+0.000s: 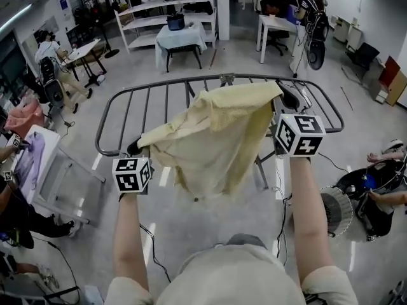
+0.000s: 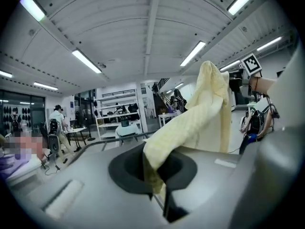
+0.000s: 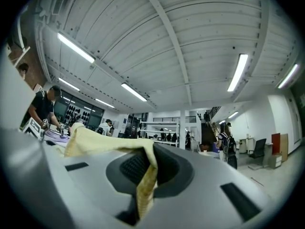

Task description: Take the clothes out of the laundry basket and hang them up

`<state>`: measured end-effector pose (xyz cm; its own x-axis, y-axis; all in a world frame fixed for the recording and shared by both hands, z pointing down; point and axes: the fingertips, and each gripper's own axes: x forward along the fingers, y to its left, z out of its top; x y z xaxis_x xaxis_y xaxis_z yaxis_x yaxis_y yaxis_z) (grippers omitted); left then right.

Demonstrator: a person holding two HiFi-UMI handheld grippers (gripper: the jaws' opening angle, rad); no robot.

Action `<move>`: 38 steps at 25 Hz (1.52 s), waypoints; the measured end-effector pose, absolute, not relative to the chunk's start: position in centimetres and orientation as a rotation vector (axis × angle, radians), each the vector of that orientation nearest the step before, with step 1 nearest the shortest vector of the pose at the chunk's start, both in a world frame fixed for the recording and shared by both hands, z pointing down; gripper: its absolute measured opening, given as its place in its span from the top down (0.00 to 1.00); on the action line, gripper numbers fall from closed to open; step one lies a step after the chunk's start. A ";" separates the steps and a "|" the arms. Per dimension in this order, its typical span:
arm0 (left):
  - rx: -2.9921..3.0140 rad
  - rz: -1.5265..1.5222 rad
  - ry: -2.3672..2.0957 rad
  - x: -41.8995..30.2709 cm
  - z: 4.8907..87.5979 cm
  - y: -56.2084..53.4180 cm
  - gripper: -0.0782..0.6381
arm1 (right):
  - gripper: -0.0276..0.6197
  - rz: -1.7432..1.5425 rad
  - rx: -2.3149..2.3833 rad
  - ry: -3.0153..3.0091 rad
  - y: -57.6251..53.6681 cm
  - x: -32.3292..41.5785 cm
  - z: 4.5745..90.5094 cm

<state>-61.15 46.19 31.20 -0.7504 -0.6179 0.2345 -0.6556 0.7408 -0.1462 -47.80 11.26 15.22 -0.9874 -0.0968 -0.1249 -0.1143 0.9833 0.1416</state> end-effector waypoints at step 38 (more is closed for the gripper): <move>0.618 0.598 -2.759 -107.2 28.7 43.4 0.86 | 0.94 0.310 -0.062 3.187 3.1 -96.9 20.6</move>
